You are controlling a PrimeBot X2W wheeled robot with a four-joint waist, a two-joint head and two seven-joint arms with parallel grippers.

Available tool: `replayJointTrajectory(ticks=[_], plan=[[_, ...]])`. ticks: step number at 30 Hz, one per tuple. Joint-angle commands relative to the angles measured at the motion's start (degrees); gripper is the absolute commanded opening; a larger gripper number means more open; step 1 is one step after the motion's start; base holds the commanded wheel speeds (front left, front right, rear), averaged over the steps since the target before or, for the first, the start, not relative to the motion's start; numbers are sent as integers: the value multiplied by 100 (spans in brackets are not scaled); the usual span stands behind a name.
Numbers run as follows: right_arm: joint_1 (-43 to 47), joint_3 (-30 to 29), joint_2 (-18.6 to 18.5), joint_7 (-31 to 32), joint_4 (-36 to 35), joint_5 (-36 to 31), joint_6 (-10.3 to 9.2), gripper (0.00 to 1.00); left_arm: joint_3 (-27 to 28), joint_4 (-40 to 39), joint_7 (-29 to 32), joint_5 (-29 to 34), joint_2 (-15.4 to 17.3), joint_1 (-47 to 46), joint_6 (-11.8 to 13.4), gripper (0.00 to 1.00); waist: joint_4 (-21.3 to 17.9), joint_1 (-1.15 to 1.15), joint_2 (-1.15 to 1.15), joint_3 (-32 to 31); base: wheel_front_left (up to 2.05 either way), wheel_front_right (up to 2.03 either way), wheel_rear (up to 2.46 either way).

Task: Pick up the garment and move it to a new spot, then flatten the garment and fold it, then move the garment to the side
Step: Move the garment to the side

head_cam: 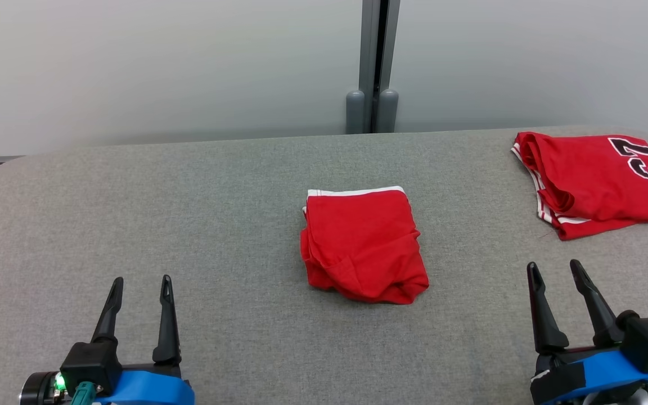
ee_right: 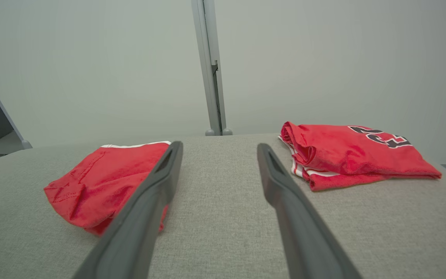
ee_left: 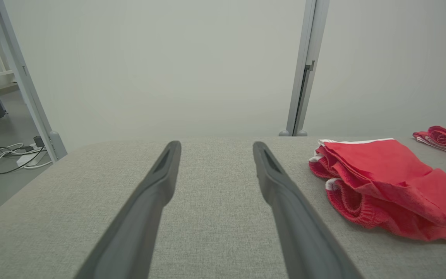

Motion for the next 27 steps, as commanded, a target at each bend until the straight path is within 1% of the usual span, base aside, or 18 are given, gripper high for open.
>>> replayJointTrajectory(ticks=[1,8,12,16,21,27], plan=[[92,-15,32,39,-42,-27,1,100,-26,-26,5,-20,42,40,36,100,4,0,0,-2,0,0,0],[41,-86,59,132,-18,-59,1,100,-66,-47,-9,-38,45,-17,60,100,85,0,0,22,0,0,0],[-319,-7,57,168,-2,-150,1,100,-92,-62,-18,-31,45,-143,72,100,184,0,0,115,0,0,0],[-840,221,-52,267,134,-240,1,100,-133,-58,-35,-54,36,-237,76,100,295,0,0,256,0,0,0],[-1697,498,-148,432,490,-289,1,100,-219,-31,-73,-74,8,-405,71,100,472,0,0,505,0,0,0],[-2413,664,-255,512,1273,-302,1,100,-301,86,-162,-101,-41,-664,58,100,744,0,0,792,0,0,0]])
